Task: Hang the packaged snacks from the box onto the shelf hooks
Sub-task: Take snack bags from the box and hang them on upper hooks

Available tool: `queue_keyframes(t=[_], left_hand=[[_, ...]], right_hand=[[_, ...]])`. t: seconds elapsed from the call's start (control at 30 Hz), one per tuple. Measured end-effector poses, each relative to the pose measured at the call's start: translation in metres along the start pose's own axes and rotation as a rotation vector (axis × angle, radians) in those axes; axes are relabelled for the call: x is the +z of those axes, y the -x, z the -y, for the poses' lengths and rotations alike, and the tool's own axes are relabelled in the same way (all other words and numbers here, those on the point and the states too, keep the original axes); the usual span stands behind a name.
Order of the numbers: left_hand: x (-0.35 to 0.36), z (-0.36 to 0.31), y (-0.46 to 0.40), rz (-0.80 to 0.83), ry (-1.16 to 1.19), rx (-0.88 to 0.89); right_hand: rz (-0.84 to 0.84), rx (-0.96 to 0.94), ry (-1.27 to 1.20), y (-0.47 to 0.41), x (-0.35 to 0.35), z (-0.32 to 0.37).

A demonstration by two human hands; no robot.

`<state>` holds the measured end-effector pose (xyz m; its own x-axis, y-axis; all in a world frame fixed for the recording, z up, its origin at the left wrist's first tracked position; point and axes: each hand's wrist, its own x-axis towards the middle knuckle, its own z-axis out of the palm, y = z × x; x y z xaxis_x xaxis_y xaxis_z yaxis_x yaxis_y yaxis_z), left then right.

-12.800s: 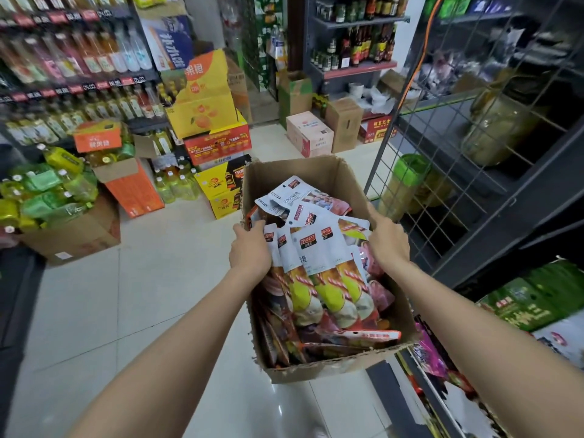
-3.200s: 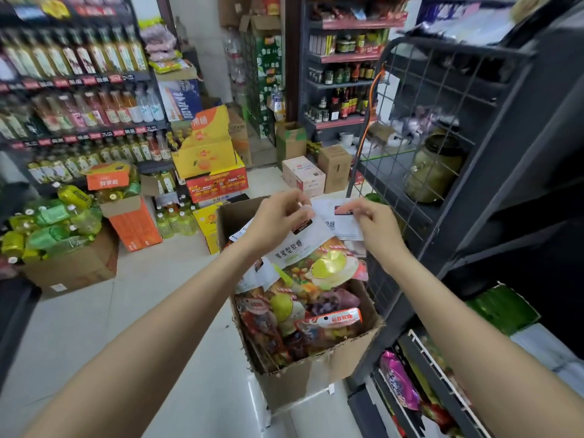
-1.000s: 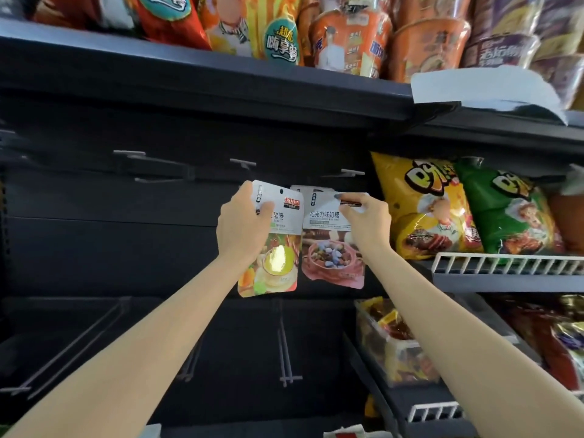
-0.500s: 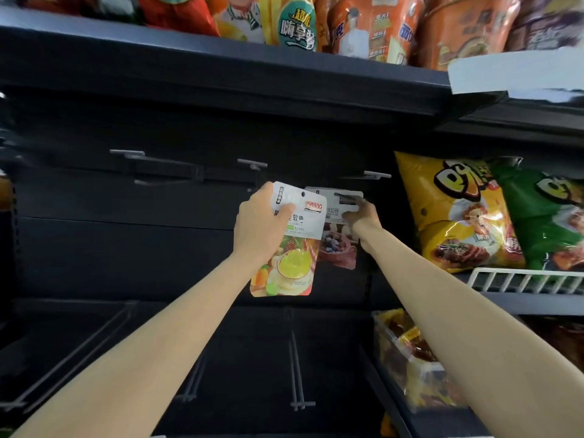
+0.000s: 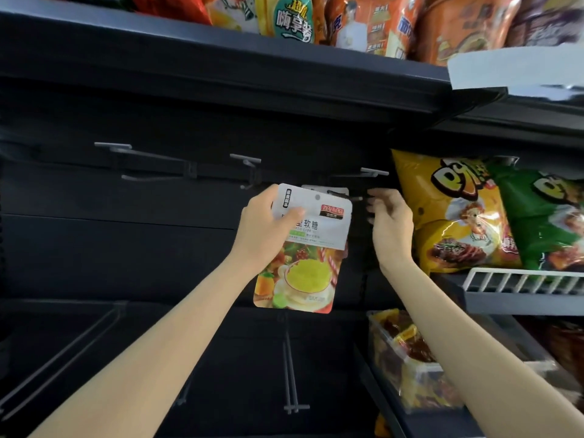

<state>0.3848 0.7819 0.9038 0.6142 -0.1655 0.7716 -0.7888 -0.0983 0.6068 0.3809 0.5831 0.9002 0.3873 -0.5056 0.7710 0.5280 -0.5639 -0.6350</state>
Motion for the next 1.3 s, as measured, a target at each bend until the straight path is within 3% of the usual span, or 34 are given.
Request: queue_keyframes(t=[0.13, 0.27, 0.37, 0.53, 0.83, 1.03, 1.3], left_hand=[[0.020, -0.008, 0.002, 0.059, 0.115, 0.044], [0.044, -0.013, -0.003, -0.003, 0.120, 0.066], [0.057, -0.014, -0.007, -0.047, 0.126, 0.053], [0.064, -0.010, -0.008, 0.023, -0.003, 0.155], [0.068, 0.001, -0.008, 0.036, -0.030, 0.140], [0.073, 0.017, -0.025, 0.014, -0.257, 0.045], [0.087, 0.038, -0.078, 0.191, -0.513, -0.191]], right_hand=[[0.090, -0.101, -0.121, 0.015, -0.024, 0.028], [0.164, -0.151, -0.099, 0.016, -0.034, 0.035], [0.150, -0.155, -0.046, 0.012, -0.037, 0.029], [0.107, -0.149, 0.062, 0.010, -0.034, 0.023], [0.073, -0.154, 0.099, 0.015, -0.031, 0.013], [0.092, -0.199, 0.254, 0.002, -0.019, 0.002], [0.299, -0.095, 0.456, -0.031, 0.017, -0.027]])
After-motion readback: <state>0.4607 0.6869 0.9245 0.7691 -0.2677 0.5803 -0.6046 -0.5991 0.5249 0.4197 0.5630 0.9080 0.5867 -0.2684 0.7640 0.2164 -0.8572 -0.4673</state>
